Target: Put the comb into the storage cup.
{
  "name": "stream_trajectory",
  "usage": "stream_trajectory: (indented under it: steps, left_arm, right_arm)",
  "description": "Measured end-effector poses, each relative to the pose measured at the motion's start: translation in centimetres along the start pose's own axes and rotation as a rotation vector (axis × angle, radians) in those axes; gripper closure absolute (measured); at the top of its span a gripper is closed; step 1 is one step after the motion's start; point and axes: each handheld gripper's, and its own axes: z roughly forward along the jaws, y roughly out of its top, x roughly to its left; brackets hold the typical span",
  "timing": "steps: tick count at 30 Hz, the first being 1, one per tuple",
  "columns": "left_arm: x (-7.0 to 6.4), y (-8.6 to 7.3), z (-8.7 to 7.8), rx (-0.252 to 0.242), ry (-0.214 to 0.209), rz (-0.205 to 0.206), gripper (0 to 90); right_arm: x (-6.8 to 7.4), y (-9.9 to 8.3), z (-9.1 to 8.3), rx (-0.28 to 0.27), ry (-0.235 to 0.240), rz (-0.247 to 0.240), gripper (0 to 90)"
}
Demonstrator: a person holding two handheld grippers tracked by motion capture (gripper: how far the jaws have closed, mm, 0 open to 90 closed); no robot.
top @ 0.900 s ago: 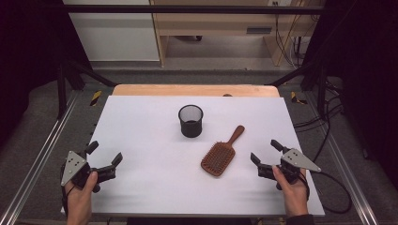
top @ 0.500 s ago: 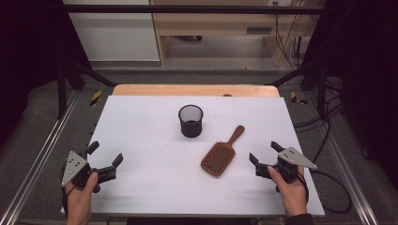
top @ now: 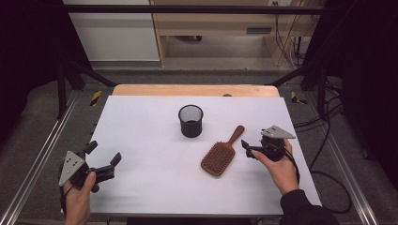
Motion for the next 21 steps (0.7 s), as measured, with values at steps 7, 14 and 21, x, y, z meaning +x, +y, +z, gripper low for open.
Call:
stream_trajectory:
  steps: [7, 14, 21]
  left_arm:
    - [0.1, 0.0, 0.0, -0.002, 0.002, -0.003, 1.1]
    - [0.1, 0.0, 0.0, -0.001, 0.003, -0.006, 1.1]
    - [0.2, 0.0, -0.1, -0.004, 0.002, -0.012, 1.1]
  right_arm:
    - [-0.3, 0.9, 1.4, 0.049, -0.003, -0.010, 12.0]
    - [-0.3, 2.3, 2.9, 0.093, 0.010, -0.020, 17.6]
    - [-0.4, 3.2, 3.5, 0.088, -0.002, -0.017, 23.2]
